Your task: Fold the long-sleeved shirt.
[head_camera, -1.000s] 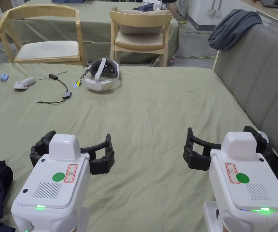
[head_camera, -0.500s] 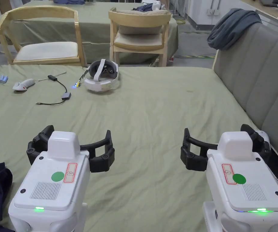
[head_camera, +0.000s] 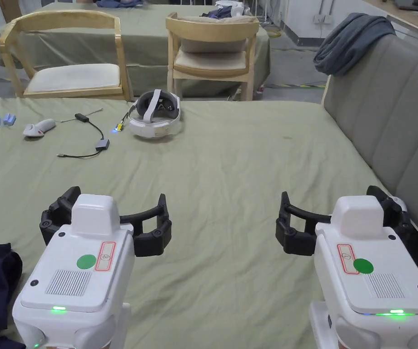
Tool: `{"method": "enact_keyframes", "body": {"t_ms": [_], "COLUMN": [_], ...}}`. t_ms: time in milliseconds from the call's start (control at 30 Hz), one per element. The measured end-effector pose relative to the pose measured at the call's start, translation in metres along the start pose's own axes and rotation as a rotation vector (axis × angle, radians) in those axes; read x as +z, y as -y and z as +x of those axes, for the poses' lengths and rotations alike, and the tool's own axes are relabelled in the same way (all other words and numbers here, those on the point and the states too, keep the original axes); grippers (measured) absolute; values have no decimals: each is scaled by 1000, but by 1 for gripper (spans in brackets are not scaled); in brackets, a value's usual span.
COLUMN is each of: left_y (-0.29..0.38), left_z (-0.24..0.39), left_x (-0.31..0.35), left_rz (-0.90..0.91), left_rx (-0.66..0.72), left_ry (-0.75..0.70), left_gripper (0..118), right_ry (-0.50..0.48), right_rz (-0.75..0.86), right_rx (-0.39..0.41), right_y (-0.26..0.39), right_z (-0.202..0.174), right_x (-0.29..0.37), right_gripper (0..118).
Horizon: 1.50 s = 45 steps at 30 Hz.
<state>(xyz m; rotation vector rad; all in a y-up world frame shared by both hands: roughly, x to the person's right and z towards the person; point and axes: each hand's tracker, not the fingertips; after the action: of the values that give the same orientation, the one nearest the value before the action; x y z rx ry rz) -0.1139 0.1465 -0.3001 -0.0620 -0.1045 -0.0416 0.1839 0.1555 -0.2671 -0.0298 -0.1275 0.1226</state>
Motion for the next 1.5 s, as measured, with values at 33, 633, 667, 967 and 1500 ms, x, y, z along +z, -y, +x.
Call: {"method": "enact_keyframes", "body": {"t_ms": [33, 633, 667, 967, 1500], "left_y": [0, 1, 1, 3, 2], "left_z": [0, 0, 0, -5, -3], "left_x": [0, -3, -3, -3, -3], "left_rz": [-1, -14, -14, -21, -19], "left_rx": [5, 0, 7, 30, 16], "left_ry": [0, 9, 11, -1, 3], "left_gripper": [111, 111, 111, 111, 111], "right_ry": [-2, -1, -2, -10, -4], "right_rz": [0, -6, -9, -12, -17], "right_rx": [-1, 7, 8, 8, 12], "right_y": [1, -2, -2, -1, 0], "right_z": [1, -1, -2, -3, -2], "right_x": [0, -2, -2, -3, -3], "right_gripper": [118, 118, 118, 118, 118]}}
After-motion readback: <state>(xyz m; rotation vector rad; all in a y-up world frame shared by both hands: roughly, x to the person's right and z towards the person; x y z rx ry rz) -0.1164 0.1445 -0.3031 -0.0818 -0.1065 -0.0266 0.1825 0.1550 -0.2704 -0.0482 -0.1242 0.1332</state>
